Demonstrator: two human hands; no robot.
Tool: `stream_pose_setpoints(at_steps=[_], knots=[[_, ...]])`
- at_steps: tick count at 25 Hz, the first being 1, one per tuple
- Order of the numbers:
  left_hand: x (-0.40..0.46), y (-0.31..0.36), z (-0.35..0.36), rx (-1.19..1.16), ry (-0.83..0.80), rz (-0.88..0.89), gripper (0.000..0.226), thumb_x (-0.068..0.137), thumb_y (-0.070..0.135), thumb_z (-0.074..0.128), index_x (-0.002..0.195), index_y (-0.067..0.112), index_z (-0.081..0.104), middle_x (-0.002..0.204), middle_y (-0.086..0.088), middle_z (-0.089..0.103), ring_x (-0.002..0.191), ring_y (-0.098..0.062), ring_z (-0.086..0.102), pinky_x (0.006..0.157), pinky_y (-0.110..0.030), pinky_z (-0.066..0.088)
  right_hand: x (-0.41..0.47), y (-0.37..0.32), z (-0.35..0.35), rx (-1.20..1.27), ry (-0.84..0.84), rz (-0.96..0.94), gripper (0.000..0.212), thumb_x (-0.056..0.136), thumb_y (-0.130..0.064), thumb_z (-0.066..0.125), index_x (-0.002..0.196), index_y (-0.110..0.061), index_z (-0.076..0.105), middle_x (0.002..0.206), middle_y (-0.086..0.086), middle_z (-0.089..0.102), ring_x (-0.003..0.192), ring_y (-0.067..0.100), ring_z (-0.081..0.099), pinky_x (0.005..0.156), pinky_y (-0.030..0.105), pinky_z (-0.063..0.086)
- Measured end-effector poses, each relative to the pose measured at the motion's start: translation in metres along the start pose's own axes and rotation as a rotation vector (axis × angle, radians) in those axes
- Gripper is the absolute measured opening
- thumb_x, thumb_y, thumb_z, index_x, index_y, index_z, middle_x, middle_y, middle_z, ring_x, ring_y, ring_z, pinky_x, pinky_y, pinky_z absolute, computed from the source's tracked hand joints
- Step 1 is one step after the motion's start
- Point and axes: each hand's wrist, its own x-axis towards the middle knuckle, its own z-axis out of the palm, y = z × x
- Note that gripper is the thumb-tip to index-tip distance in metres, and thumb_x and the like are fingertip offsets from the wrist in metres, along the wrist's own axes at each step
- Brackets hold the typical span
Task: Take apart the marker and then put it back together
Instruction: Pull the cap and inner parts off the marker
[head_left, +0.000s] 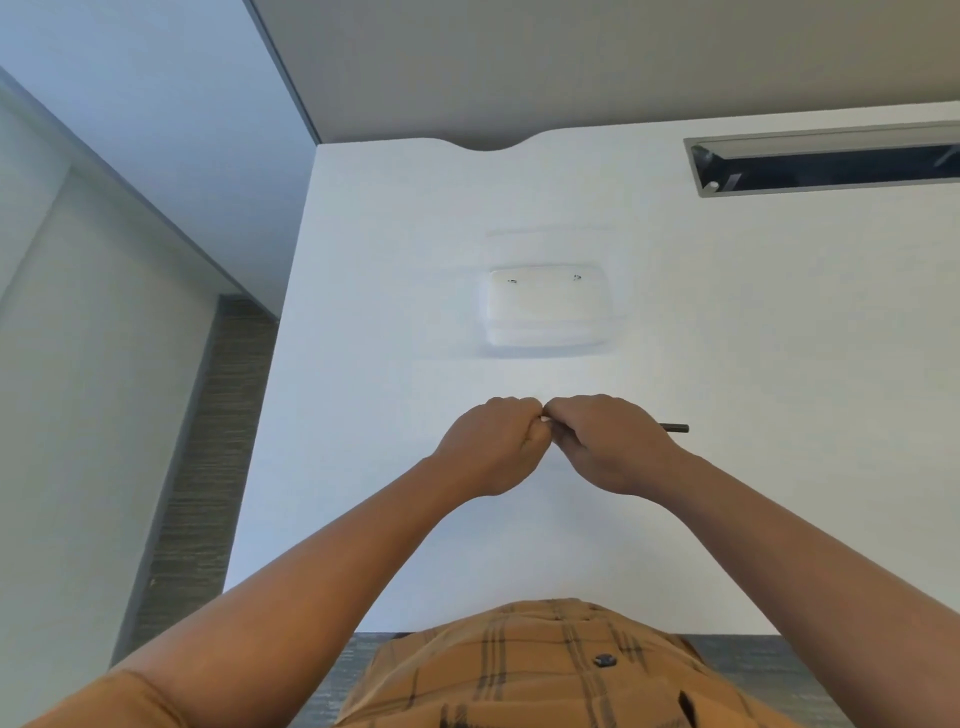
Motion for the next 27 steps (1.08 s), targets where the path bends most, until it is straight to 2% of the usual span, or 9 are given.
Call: stream_pose_setpoints(at_steps=[5,8,10,12,14,15,18,21,27], knots=[[0.001,0.003,-0.002,-0.260,0.039,-0.061,0.032,0.101,0.023,0.039,0.070,0.022,0.045,0.063,0.008,0.051,0.058,-0.013,0.045,0.057,-0.031,0.037,0.002,0.003,0.002,0.070,0.051,0.033,0.027,0.105,-0.034,0.036,0.090,-0.023,0.056,0.074,-0.003,0.059,0.070,0.024,0.056,0.064,0.045,0.048],[0.004,0.003,0.001,-0.458,0.074,-0.119,0.023,0.100,0.018,0.044,0.096,0.017,0.067,0.078,0.007,0.069,0.069,-0.011,0.062,0.067,-0.031,0.053,0.002,0.005,0.001,0.149,0.102,0.060,0.026,0.105,-0.028,0.040,0.094,-0.021,0.062,0.072,-0.001,0.063,0.068,0.025,0.057,0.065,0.046,0.049],[0.007,0.000,0.005,-0.692,0.122,-0.186,0.020,0.100,0.015,0.050,0.105,0.013,0.070,0.089,0.001,0.075,0.074,-0.012,0.069,0.077,-0.035,0.060,0.002,0.005,0.001,0.274,0.148,0.109,0.018,0.103,-0.024,0.047,0.104,-0.020,0.064,0.080,-0.002,0.071,0.072,0.024,0.064,0.068,0.044,0.053],[0.007,-0.001,0.006,-0.922,0.165,-0.236,0.015,0.099,0.011,0.058,0.105,0.008,0.071,0.091,-0.006,0.077,0.076,-0.013,0.072,0.082,-0.035,0.062,0.003,0.005,0.001,0.439,0.178,0.181,0.014,0.102,-0.028,0.054,0.109,-0.018,0.063,0.091,-0.004,0.075,0.082,0.015,0.070,0.072,0.037,0.055],[0.006,0.001,0.007,-1.088,0.186,-0.270,0.013,0.098,0.008,0.061,0.105,0.004,0.071,0.091,-0.011,0.078,0.081,-0.016,0.074,0.087,-0.033,0.061,0.003,0.004,0.002,0.547,0.194,0.220,0.010,0.100,-0.028,0.059,0.102,-0.019,0.062,0.090,-0.008,0.075,0.077,-0.002,0.067,0.069,0.027,0.052],[0.006,0.003,0.008,-1.143,0.198,-0.283,0.013,0.098,0.008,0.062,0.105,0.003,0.071,0.092,-0.013,0.078,0.084,-0.017,0.075,0.088,-0.033,0.060,0.003,0.003,0.002,0.565,0.204,0.226,0.007,0.099,-0.026,0.060,0.098,-0.019,0.061,0.088,-0.009,0.075,0.073,-0.005,0.065,0.068,0.025,0.050],[0.004,0.007,0.012,-1.191,0.258,-0.318,0.014,0.098,0.009,0.062,0.106,0.001,0.070,0.094,-0.016,0.078,0.086,-0.019,0.075,0.088,-0.032,0.059,0.002,-0.001,0.003,0.557,0.242,0.213,0.008,0.098,-0.022,0.060,0.091,-0.019,0.062,0.083,-0.007,0.075,0.070,-0.001,0.065,0.064,0.024,0.049],[0.002,0.011,0.016,-1.200,0.317,-0.328,0.012,0.098,0.009,0.061,0.104,0.003,0.070,0.090,-0.014,0.079,0.087,-0.021,0.076,0.087,-0.032,0.060,0.002,-0.003,0.006,0.522,0.281,0.181,0.009,0.098,-0.017,0.059,0.090,-0.017,0.062,0.081,-0.009,0.075,0.076,0.007,0.069,0.068,0.029,0.054],[-0.001,0.015,0.017,-1.307,0.336,-0.364,0.013,0.098,0.010,0.062,0.104,0.002,0.070,0.085,-0.009,0.078,0.084,-0.017,0.075,0.082,-0.027,0.058,0.003,-0.002,0.013,0.496,0.341,0.139,0.009,0.098,-0.015,0.059,0.090,-0.016,0.061,0.079,-0.002,0.075,0.075,0.022,0.070,0.070,0.042,0.056]])
